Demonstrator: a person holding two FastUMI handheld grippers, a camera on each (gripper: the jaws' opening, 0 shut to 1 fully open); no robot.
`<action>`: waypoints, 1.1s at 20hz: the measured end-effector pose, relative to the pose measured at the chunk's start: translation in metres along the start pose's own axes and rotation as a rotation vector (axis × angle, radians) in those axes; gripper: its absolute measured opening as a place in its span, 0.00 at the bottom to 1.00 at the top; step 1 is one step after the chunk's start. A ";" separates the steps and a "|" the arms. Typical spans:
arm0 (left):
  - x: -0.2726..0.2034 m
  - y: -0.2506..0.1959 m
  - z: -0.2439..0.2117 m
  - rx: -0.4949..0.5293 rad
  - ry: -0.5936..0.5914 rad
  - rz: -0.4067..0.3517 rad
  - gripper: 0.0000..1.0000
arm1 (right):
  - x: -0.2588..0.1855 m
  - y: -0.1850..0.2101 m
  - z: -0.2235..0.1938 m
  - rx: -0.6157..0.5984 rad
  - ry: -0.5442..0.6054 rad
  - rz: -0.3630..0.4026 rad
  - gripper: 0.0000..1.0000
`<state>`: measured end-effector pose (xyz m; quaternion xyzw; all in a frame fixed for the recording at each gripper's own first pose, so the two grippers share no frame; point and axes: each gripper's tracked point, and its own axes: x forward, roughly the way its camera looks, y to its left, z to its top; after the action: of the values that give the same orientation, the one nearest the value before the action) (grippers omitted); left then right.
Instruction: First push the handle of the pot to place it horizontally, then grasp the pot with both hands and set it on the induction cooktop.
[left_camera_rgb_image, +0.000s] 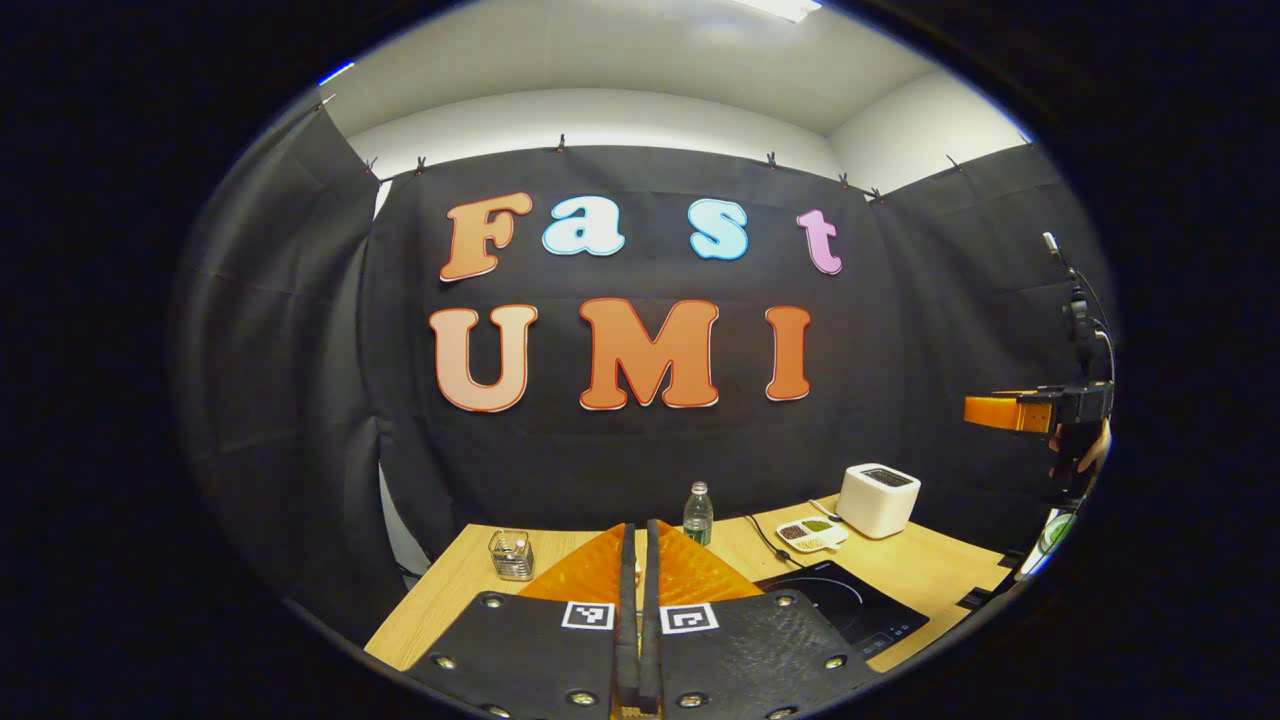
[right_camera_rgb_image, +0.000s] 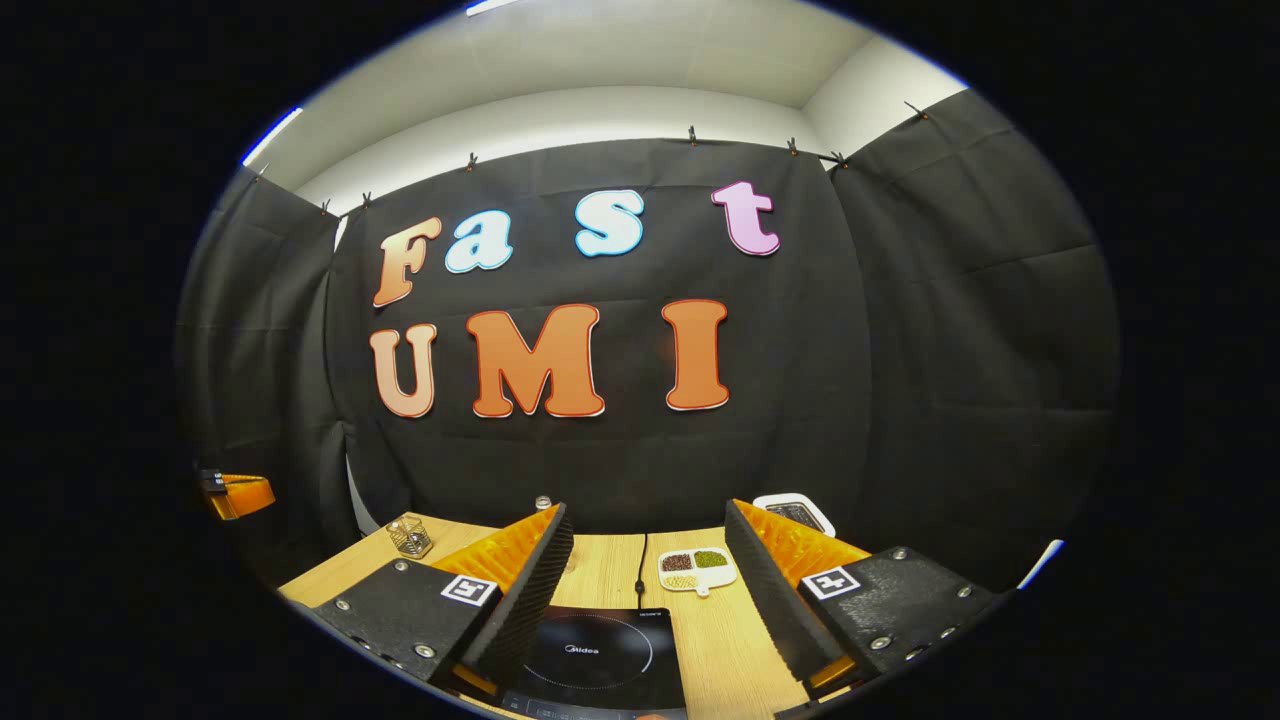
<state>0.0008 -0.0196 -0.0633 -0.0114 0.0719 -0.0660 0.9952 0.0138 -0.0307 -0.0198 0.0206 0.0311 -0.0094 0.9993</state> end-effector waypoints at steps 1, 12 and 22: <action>-0.003 0.002 -0.007 0.006 0.012 0.006 0.02 | 0.001 -0.001 -0.003 -0.002 0.005 -0.001 0.95; -0.032 -0.008 -0.082 0.016 0.155 -0.028 0.02 | 0.001 0.001 -0.006 0.001 0.001 -0.001 0.95; -0.054 -0.001 -0.163 -0.053 0.315 -0.029 0.02 | -0.005 -0.001 -0.009 0.001 -0.001 -0.009 0.95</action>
<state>-0.0757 -0.0157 -0.2173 -0.0284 0.2287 -0.0793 0.9698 0.0078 -0.0312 -0.0280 0.0208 0.0308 -0.0138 0.9992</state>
